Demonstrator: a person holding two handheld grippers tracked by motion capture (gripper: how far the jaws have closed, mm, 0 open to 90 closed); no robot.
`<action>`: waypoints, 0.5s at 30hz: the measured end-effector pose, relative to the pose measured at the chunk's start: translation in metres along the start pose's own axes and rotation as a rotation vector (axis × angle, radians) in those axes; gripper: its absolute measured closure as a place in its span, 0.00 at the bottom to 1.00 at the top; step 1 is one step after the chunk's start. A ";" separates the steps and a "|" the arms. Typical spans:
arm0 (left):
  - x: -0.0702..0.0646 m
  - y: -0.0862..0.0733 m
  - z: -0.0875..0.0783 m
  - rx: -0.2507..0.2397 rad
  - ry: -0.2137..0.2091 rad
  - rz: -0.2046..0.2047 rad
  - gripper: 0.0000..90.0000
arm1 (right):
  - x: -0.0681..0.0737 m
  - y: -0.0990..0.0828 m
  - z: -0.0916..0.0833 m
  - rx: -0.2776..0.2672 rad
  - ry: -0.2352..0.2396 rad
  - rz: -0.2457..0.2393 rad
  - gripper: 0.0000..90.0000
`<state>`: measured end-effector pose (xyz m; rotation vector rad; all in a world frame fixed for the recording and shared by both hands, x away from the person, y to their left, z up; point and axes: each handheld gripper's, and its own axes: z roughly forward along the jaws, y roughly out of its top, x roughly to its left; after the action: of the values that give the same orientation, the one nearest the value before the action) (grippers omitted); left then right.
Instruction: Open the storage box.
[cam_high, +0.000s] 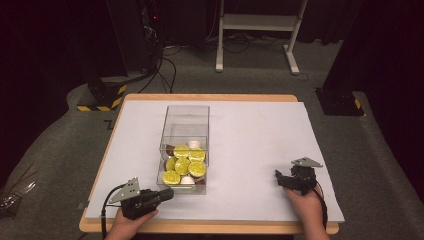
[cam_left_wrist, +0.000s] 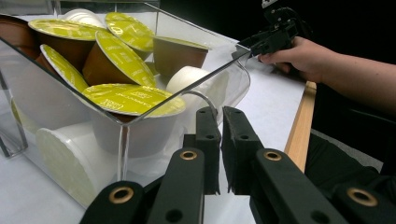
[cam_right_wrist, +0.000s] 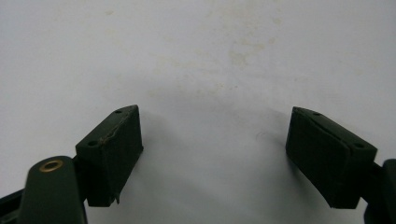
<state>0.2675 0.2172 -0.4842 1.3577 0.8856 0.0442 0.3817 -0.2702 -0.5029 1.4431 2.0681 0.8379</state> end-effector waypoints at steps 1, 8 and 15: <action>0.000 0.000 -0.001 0.000 0.001 0.004 0.95 | 0.000 0.000 0.000 -0.002 0.000 0.000 0.21; -0.002 -0.002 -0.004 0.001 -0.003 0.000 0.95 | 0.000 0.000 0.000 -0.002 0.000 -0.001 0.21; -0.005 -0.004 -0.008 0.001 -0.001 0.004 0.95 | 0.000 0.000 0.000 -0.002 -0.001 0.000 0.21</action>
<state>0.2584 0.2201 -0.4845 1.3605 0.8820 0.0461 0.3816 -0.2701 -0.5031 1.4426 2.0662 0.8389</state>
